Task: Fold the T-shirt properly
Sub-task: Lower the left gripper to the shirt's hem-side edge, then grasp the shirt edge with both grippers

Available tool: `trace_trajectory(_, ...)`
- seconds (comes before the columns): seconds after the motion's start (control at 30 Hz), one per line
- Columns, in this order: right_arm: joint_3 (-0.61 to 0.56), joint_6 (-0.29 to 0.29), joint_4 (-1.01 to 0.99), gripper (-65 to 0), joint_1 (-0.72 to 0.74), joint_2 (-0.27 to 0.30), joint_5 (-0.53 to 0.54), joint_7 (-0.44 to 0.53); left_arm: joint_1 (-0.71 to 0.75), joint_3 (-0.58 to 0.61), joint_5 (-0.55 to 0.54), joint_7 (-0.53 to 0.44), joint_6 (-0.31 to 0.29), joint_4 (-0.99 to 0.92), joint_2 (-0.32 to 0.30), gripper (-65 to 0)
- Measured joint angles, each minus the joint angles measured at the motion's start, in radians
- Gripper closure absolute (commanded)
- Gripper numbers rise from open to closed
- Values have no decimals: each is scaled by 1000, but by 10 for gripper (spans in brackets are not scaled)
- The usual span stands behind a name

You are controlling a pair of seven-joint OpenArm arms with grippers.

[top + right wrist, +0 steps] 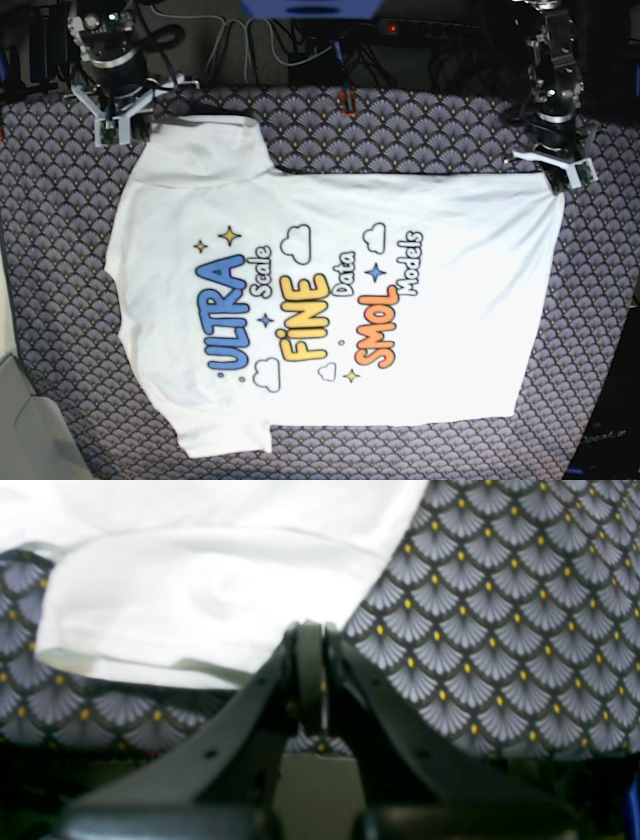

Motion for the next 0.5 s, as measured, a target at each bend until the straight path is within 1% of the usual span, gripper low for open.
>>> trace_trajectory(0.1,6,0,0,0,26,0,0,18,5,0,3,-1,0,24,-2,-4)
trace_trajectory(0.17,7,0,0,0,46,0,0,-4,0,0,3,-2,0,23,-1,-4)
trace_trajectory(0.27,6,0,0,0,85,0,0,3,-5,0,4,-1,0,15,-2,-4)
trace_trajectory(0.4,6,0,0,0,146,20,0,2,-26,2,6,4,3,13,-2,-4)
trace_trajectory(0.43,6,0,0,0,163,20,0,-17,-43,8,5,23,11,8,-3,-4)
trace_trajectory(0.5,6,0,-5,0,213,19,2,-82,-79,17,6,131,14,6,-6,-4)
